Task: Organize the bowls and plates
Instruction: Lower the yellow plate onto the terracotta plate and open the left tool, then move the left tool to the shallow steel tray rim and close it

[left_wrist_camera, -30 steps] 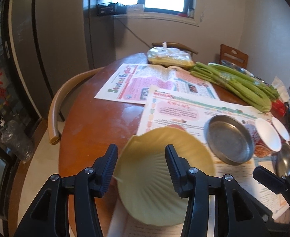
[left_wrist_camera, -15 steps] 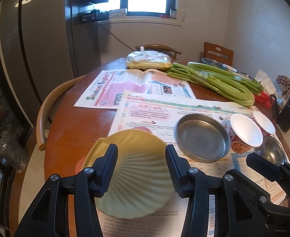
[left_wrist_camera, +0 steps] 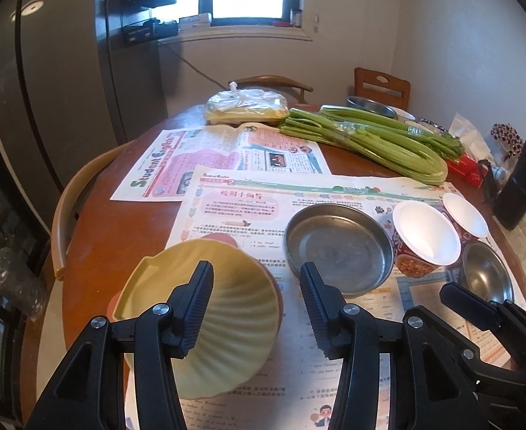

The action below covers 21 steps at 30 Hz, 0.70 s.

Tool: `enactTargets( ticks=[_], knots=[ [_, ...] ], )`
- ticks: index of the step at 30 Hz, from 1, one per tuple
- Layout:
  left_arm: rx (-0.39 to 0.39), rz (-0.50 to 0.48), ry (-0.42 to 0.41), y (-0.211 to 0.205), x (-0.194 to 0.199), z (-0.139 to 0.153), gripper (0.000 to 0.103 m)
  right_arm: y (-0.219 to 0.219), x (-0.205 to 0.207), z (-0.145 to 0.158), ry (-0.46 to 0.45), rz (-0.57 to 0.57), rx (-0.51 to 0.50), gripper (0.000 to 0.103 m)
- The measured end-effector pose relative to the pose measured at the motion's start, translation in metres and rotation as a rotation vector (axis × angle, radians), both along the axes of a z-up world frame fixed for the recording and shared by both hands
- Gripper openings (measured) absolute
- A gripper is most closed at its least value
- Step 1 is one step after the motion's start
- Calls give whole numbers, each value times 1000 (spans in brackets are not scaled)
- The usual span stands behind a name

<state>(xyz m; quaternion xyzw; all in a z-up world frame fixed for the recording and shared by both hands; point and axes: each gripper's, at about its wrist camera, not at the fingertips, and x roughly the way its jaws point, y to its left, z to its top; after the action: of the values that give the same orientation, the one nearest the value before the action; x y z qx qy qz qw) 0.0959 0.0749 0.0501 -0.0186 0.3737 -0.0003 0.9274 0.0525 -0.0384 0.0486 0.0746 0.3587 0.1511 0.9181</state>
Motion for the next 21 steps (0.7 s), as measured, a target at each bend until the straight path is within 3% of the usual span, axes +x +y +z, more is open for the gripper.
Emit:
enactTargets(
  ticks=[9,21],
  knots=[
    [21,-49,47,-19,27,-7,52,-19,11,-15,42,-29,45,50],
    [-14,-136,168,-36,90,-26,52,-30,41,-48,163,-75,122,50]
  ],
)
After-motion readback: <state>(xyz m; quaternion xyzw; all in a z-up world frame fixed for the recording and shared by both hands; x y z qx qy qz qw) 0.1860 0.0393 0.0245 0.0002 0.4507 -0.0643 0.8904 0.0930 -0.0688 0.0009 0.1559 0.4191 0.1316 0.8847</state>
